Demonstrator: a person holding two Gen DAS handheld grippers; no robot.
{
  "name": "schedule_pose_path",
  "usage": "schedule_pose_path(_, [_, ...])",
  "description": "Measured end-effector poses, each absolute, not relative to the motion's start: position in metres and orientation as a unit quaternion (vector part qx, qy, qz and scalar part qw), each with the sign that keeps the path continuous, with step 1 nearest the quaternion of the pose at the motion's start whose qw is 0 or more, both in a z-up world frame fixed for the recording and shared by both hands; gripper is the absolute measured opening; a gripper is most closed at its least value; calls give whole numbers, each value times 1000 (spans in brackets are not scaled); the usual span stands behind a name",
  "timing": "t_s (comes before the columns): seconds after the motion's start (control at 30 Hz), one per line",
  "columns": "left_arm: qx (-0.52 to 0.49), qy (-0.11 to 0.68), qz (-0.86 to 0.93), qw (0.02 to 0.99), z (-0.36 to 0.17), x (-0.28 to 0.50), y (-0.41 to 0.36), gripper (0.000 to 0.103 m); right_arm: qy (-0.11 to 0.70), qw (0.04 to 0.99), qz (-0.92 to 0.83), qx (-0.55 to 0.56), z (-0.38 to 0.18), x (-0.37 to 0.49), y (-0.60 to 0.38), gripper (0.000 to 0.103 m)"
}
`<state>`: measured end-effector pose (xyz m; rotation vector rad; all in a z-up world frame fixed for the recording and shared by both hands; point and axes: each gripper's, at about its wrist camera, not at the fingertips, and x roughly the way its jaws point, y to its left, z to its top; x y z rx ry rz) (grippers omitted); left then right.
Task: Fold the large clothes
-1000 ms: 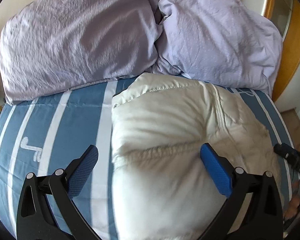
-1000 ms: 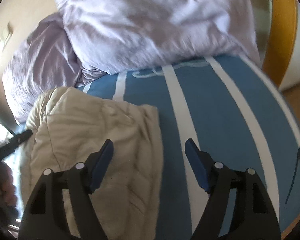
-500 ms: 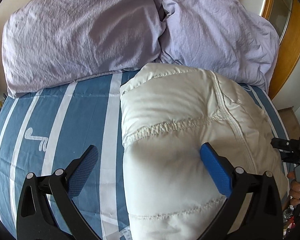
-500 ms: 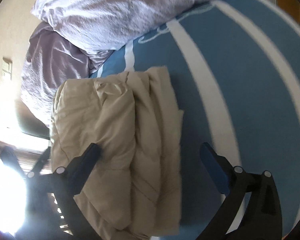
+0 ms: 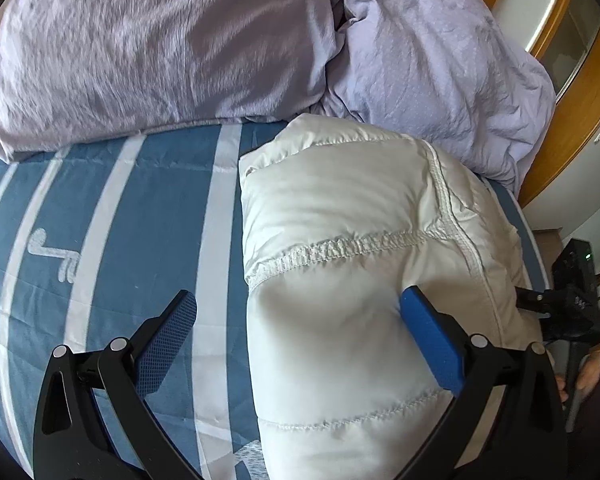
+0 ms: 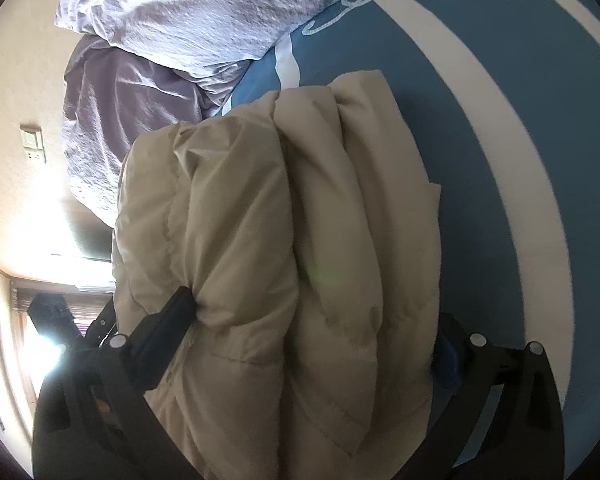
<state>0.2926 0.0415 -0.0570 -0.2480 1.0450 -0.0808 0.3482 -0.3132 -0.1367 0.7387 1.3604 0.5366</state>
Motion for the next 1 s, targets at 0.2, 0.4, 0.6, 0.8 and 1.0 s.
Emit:
schedule_pose_path(0.2, [-185,524,-71,828,-72,303,57,102,593,686,256,334,-139,347,-318,78])
schedule_pose_path(0.4, [-255,540,-99,796,-90,309,65,102,593,685,259,335,-138,348,-320,73])
schedule_pose_path(0.6, [-349,542,-122,755,-117,308,74,102,594,679,262,344,-141,351,-319,73])
schedule_pose_path(0.8, [-424,529,-137,722,-136,306,76,101,594,669,267,358,-146,353,-320,73])
schedule_pose_path(1.0, [-438,513,-149,723,-122,305,81,83,573,666,292,378,-143,358,-318,55])
